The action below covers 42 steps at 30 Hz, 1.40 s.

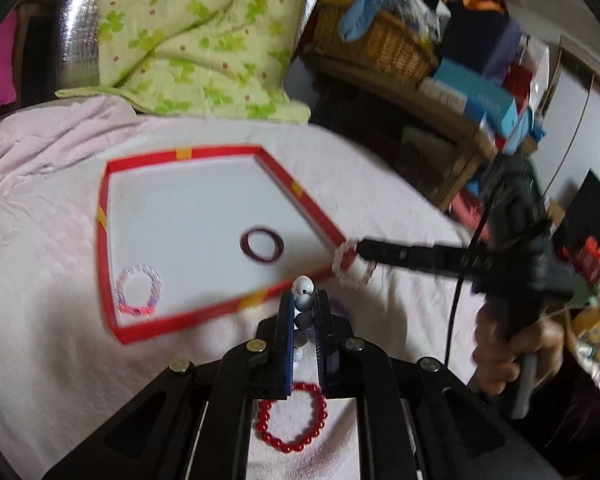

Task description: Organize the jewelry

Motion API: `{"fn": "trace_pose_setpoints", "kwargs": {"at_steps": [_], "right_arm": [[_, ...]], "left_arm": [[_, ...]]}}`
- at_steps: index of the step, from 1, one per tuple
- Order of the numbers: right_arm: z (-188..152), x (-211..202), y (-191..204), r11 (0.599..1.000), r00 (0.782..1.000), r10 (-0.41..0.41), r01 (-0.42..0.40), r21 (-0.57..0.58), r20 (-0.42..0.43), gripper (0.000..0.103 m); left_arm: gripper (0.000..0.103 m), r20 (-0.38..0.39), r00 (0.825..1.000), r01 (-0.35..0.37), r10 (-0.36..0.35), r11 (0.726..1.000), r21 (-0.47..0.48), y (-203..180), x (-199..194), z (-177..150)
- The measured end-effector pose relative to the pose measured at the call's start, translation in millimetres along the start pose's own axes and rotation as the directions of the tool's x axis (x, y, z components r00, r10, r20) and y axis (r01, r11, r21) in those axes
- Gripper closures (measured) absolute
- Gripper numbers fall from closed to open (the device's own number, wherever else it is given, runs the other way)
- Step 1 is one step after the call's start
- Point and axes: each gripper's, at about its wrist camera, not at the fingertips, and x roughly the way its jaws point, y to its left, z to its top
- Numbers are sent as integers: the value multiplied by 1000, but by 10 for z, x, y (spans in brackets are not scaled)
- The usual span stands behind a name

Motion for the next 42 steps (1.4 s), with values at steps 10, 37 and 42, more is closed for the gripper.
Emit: {"fn": "trace_pose_setpoints", "kwargs": {"at_steps": [10, 37, 42], "right_arm": [[305, 212, 11, 999, 998, -23, 21, 38, 52, 91], [789, 1032, -209, 981, 986, -167, 164, 107, 15, 91], [807, 1117, -249, 972, 980, -200, 198, 127, 4, 88]], "left_arm": [[93, 99, 994, -29, 36, 997, -75, 263, 34, 315], [93, -74, 983, -175, 170, 981, -79, 383, 793, 278], [93, -104, 980, -175, 168, 982, -67, 364, 861, 236]]}}
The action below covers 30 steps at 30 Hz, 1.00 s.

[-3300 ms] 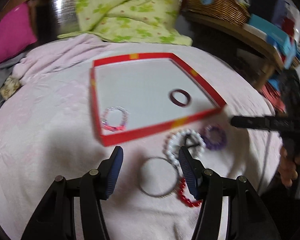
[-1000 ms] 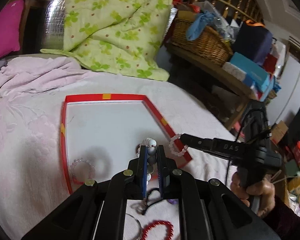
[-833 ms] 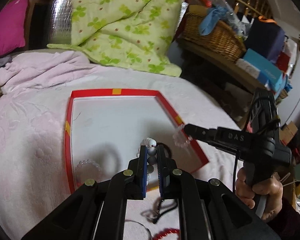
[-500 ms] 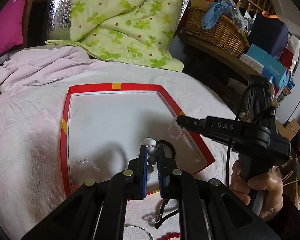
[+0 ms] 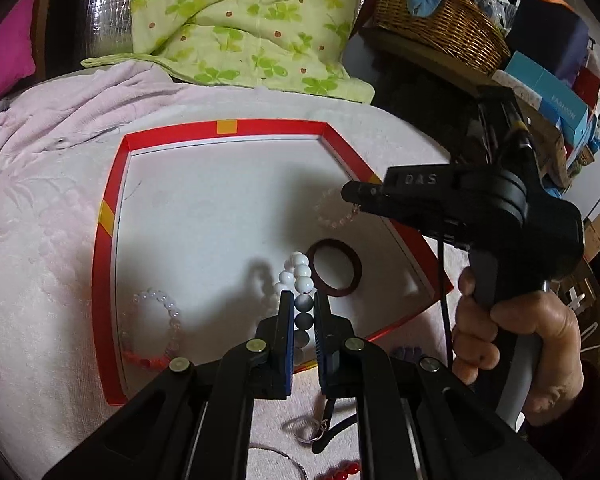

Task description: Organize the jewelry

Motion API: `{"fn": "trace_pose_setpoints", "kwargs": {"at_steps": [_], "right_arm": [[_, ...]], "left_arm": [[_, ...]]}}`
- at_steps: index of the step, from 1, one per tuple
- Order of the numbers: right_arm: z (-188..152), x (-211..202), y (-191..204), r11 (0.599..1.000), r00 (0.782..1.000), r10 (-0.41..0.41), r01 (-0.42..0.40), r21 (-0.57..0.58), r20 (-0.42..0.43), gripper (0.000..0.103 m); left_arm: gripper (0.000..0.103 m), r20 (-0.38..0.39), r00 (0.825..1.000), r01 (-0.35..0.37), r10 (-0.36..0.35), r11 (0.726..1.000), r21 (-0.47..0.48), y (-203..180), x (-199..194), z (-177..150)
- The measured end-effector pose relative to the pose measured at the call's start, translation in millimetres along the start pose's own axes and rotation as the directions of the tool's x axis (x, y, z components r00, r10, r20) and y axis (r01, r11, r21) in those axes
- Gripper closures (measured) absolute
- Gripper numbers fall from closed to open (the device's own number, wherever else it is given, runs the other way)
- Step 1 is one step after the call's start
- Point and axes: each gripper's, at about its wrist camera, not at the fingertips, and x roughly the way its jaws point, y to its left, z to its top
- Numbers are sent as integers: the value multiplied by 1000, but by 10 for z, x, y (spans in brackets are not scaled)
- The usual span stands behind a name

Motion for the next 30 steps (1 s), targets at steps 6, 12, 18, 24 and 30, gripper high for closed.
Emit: {"fn": "trace_pose_setpoints", "kwargs": {"at_steps": [6, 12, 18, 24, 30], "right_arm": [[9, -23, -73, 1000, 1000, -26, 25, 19, 12, 85], [12, -165, -41, 1000, 999, -22, 21, 6, 49, 73], [-28, -374, 27, 999, 997, -11, 14, -33, 78, 70], [-129, -549, 70, 997, 998, -16, 21, -79, 62, 70], [-250, -835, -19, 998, 998, 1, 3, -60, 65, 60]], "left_arm": [[88, -31, 999, -9, 9, 1000, -5, 8, 20, -37], [77, -39, 999, -28, 28, 1000, -2, 13, -13, -69], [57, 2, 993, -116, 116, 993, 16, 36, -151, -93], [47, 58, 977, -208, 207, 978, 7, 148, -370, -143], [45, 81, 961, -263, 265, 964, -34, 361, -606, -258]]}}
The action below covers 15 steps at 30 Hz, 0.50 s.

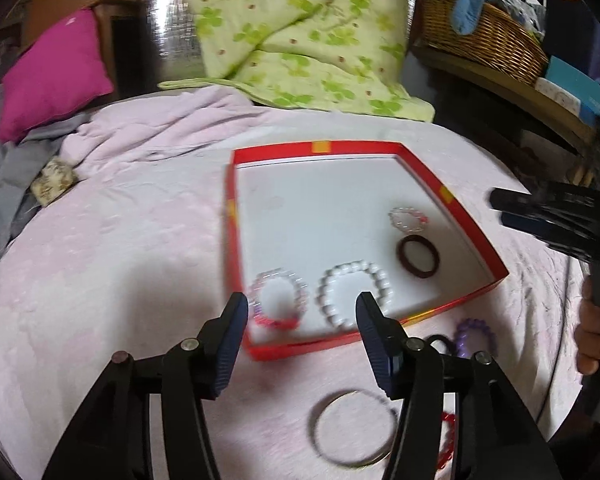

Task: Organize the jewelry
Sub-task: 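Open both tools and withdraw them from the tray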

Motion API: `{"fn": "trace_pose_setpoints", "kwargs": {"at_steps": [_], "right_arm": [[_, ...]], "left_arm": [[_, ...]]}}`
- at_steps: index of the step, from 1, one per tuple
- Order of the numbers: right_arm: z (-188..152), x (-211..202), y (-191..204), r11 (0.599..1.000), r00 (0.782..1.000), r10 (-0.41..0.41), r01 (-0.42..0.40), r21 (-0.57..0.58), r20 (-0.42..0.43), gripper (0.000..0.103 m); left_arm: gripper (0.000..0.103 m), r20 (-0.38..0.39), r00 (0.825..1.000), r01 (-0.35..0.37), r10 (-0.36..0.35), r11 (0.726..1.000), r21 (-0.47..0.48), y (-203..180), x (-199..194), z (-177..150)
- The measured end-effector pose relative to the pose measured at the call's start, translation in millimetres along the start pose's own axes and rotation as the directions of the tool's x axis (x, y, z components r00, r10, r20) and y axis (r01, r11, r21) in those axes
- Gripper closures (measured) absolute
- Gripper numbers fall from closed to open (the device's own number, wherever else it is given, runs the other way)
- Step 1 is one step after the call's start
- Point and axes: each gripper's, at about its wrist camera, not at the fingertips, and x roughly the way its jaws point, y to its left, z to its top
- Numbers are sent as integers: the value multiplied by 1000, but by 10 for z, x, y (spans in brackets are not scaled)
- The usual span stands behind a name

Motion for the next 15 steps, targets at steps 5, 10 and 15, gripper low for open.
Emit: {"fn": "trace_pose_setpoints", "kwargs": {"at_steps": [5, 10, 15], "right_arm": [[-144, -277, -82, 1000, 1000, -5, 5, 6, 12, 56], [-353, -358, -331, 993, 999, 15, -9, 118, -46, 56], [-408, -352, -402, 989, 999, 15, -7, 149, -52, 56]], "left_arm": [[45, -3, 999, -32, 32, 999, -24, 192, -106, -109], [44, -16, 999, -53, 52, 989, -139, 499, -148, -164], [44, -10, 999, -35, 34, 974, -225, 664, -168, -169]]}}
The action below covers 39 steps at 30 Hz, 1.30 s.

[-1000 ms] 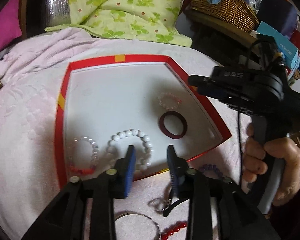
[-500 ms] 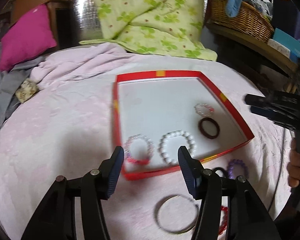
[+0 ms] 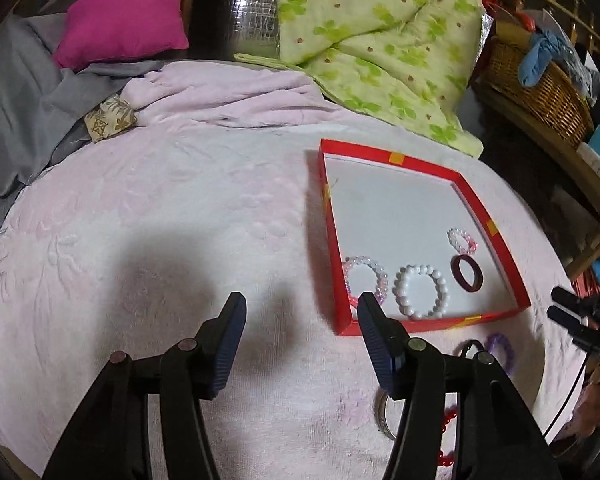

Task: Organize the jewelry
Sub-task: 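Open both tools and withdraw them from the tray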

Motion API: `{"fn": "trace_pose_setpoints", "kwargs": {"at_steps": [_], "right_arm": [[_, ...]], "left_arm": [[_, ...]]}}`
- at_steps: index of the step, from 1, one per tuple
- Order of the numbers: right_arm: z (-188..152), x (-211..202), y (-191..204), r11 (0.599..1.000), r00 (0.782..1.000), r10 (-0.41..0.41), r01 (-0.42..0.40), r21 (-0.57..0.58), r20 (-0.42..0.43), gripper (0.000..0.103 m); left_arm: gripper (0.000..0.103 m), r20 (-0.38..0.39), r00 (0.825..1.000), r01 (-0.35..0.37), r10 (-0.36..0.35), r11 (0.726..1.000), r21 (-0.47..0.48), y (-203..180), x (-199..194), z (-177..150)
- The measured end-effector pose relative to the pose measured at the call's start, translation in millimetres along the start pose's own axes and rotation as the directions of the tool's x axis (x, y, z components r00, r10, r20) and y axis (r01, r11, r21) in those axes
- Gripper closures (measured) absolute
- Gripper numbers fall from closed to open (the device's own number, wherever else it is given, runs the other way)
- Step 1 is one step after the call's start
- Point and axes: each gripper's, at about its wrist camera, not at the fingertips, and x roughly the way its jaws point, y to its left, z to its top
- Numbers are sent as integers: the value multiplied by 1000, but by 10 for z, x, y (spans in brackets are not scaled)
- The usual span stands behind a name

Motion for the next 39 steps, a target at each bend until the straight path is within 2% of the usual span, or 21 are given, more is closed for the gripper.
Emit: {"fn": "trace_pose_setpoints", "kwargs": {"at_steps": [6, 9, 15, 21, 29, 34, 39], "right_arm": [[-59, 116, 64, 1000, 999, -2, 1, -27, -45, 56], [-70, 170, 93, 999, 998, -7, 4, -41, -60, 56], [-57, 252, 71, 999, 997, -16, 14, -30, -81, 56], [-54, 327, 126, 998, 995, -25, 20, -53, -92, 56], [-26, 412, 154, 997, 995, -37, 30, -69, -96, 55], [20, 362, 129, 996, 997, -52, 48, -73, -57, 55], [-10, 296, 116, 996, 997, -45, 39, -86, -70, 55]], "left_arm": [[41, -24, 1000, 3, -2, 999, 33, -53, 61, -18], [41, -36, 999, -3, 3, 1000, 17, -14, 118, -10], [41, -54, 997, 50, -52, 998, -42, -15, 249, 35], [41, -93, 990, 106, -108, 994, -20, -175, 415, 27], [41, -116, 987, 119, -114, 992, 35, -311, 481, -30], [41, -117, 988, 105, -98, 993, 57, -352, 464, -47], [41, -72, 994, 86, -79, 991, 107, -377, 252, -66]]}}
